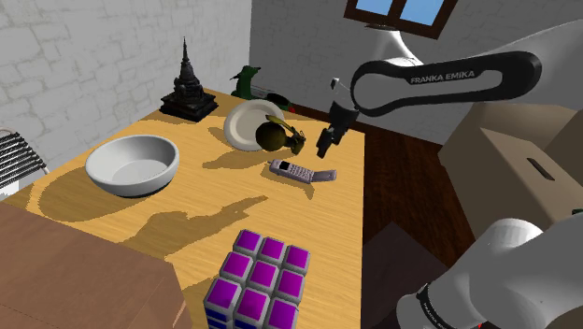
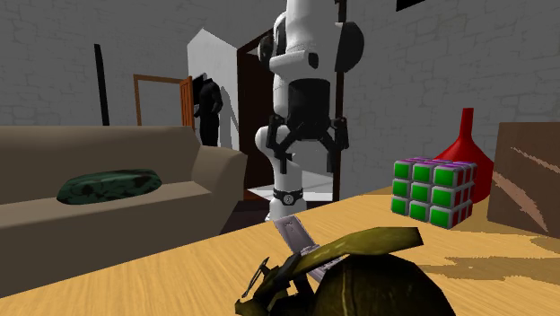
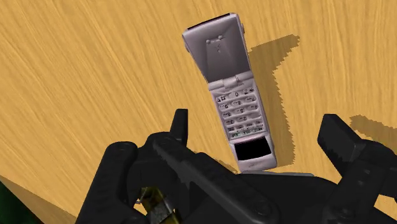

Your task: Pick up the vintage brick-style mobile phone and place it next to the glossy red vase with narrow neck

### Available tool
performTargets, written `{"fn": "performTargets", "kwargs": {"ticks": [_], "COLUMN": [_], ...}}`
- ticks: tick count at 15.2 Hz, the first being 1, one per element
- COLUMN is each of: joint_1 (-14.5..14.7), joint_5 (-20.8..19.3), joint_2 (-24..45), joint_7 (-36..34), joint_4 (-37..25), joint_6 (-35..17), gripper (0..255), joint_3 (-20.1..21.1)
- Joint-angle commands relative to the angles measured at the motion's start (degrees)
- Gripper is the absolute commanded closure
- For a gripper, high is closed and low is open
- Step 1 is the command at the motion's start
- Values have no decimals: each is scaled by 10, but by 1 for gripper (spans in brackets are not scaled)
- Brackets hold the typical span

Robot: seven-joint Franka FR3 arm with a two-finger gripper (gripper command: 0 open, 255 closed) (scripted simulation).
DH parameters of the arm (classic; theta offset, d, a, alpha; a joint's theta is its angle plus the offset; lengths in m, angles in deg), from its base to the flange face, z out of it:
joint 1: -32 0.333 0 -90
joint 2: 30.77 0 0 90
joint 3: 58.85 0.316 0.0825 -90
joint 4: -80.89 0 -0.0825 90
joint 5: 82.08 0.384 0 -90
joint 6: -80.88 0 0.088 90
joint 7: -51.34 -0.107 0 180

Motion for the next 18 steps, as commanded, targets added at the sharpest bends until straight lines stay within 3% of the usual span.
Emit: {"fn": "performTargets", "kwargs": {"ticks": [1,8,18], "joint_1": [5,17,17], "joint_5": [3,17,20], "joint_2": [44,193,237], "joint_7": [22,93,97], "joint_4": [-11,-64,-49], "joint_6": [-26,-96,-154], "gripper": [0,0,0], "joint_3": [-3,-1,0]}}
